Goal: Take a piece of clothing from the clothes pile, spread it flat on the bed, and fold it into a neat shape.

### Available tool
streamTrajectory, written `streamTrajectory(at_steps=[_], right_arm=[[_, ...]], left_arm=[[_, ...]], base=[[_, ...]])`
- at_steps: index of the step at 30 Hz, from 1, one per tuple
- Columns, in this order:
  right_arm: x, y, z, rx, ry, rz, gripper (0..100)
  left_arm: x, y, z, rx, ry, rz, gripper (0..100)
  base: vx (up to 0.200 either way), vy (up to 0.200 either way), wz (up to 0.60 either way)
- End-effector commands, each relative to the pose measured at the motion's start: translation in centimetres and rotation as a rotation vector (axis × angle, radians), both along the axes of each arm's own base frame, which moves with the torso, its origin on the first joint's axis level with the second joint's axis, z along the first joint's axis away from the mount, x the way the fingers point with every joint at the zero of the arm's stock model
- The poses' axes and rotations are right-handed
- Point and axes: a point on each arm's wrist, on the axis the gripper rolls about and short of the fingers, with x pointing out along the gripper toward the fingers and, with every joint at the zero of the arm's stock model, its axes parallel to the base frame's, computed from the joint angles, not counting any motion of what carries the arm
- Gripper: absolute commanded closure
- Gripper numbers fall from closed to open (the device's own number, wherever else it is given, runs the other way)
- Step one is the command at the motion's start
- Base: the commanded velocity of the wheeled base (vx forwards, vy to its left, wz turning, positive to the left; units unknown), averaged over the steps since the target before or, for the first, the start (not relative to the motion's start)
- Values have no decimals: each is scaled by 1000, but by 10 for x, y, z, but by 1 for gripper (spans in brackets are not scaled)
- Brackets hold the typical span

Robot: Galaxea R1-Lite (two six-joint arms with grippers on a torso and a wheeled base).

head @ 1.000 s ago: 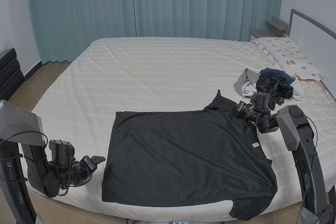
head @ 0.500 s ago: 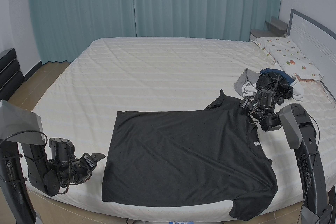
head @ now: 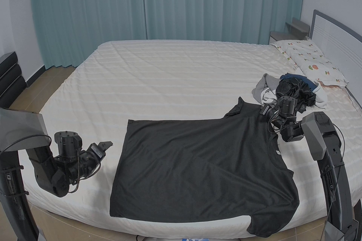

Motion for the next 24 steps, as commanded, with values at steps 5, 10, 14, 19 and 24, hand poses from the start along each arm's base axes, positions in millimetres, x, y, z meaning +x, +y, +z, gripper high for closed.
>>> streamTrajectory(at_steps=[5,10,14,19,24], right_arm=[[-4,0,-1,-7,11,-39,100],[-5,0,-1,-5,15,-37,100],[-5,2,0,-5,14,-38,100],[-5,2,0,-4,12,-36,100],[-5,2,-1,-4,9,-36,100]], left_arm=[[98,-11,-3,12,-86,-2,0],[133,-21,-15,22,-49,-19,0],[152,-25,-24,21,-69,-22,0],[161,-32,-34,20,-80,-31,0],[166,-35,-43,21,-80,-33,0]], base=[[0,0,0],[0,0,0],[0,0,0],[0,0,0],[0,0,0]])
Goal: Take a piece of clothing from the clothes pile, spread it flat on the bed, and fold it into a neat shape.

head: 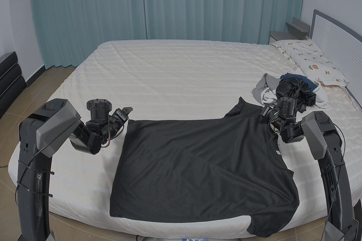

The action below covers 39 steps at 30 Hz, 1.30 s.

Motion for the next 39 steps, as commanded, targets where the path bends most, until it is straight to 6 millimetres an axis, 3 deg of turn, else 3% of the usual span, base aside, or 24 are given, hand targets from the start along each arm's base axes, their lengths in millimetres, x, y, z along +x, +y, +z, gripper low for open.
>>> streamTrajectory(at_steps=[1,18,19,28,39], right_arm=[[0,1,0,0,-10,1,100],[-1,8,1,1,-14,15,100],[-1,9,0,1,-16,16,100],[-1,8,4,0,-37,13,100],[2,6,20,18,-133,1,100]], left_arm=[[7,-4,-27,8,29,6,0],[21,-18,-37,25,28,18,0],[21,-19,-35,25,25,18,100],[24,-17,-30,23,5,24,100],[32,0,-12,32,-54,130,100]], base=[[0,0,0],[0,0,0],[0,0,0],[0,0,0],[0,0,0]])
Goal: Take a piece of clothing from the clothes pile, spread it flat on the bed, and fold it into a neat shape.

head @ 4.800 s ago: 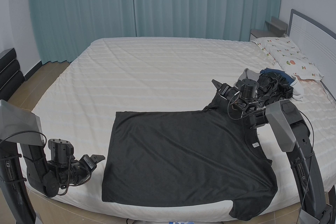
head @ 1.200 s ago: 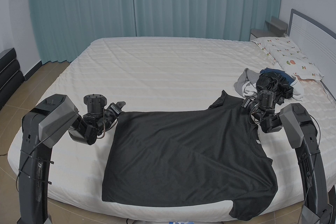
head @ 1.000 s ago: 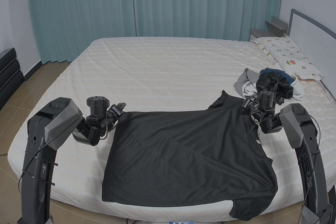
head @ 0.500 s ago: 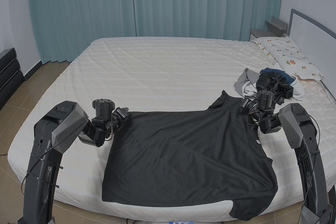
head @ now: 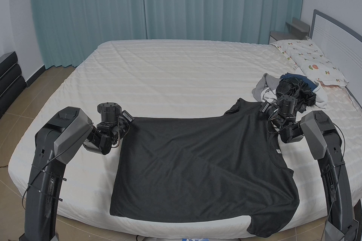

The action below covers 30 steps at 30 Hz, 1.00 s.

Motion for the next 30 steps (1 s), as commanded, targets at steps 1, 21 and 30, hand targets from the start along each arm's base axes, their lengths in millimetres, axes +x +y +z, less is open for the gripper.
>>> streamTrajectory(at_steps=[1,21,30], right_arm=[[1,-1,8,8,-27,-10,100],[-1,0,-19,5,38,-7,0],[-7,-5,-14,-4,56,-18,0]], left_arm=[[2,7,9,-3,-23,21,100],[1,8,0,5,1,24,0],[-1,9,4,6,1,25,0]], base=[[0,0,0],[0,0,0],[0,0,0]])
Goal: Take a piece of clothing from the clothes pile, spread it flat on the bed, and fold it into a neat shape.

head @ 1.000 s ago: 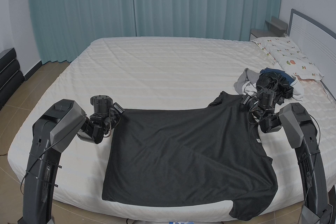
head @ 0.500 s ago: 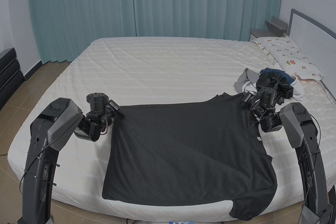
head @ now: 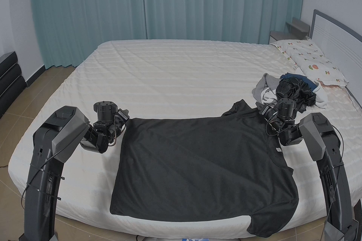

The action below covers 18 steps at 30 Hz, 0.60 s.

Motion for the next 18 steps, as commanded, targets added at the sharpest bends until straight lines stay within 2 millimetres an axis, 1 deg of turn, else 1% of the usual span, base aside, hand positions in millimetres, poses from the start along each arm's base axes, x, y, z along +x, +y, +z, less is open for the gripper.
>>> streamTrajectory(at_steps=[1,2,3,5,7,8,9,12,13,14,16,17,18], right_arm=[[-8,-10,13,-4,13,-12,0],[-8,-10,13,-4,13,-12,0],[-14,-16,22,-5,10,-18,0],[-24,-22,38,-5,-24,-24,0],[-41,-27,51,-4,-16,-31,0],[-41,-27,51,-4,-16,-31,0],[-61,-26,62,0,4,-23,0],[-96,-23,79,16,23,4,0],[-106,-23,82,16,32,12,0],[-123,-21,85,20,59,23,0],[-149,-18,89,26,104,32,0],[-149,-18,89,26,104,32,0],[-176,-16,91,31,148,36,0]], left_arm=[[-4,3,7,1,2,6,0],[-4,3,7,1,2,6,0],[-8,6,13,2,-1,11,0],[-18,13,30,-2,2,19,0],[-33,17,43,-9,18,16,0],[-33,17,43,-9,18,16,0],[-48,18,53,-11,20,8,0],[-73,19,62,-22,12,-17,0],[-81,17,62,-23,18,-28,0],[-94,16,63,-26,25,-42,0],[-116,13,62,-27,50,-64,0],[-116,13,62,-27,50,-64,0],[-137,11,61,-26,65,-76,0]], base=[[0,0,0],[0,0,0],[0,0,0],[0,0,0],[0,0,0],[0,0,0],[0,0,0],[0,0,0],[0,0,0],[0,0,0],[0,0,0],[0,0,0],[-200,0,0]])
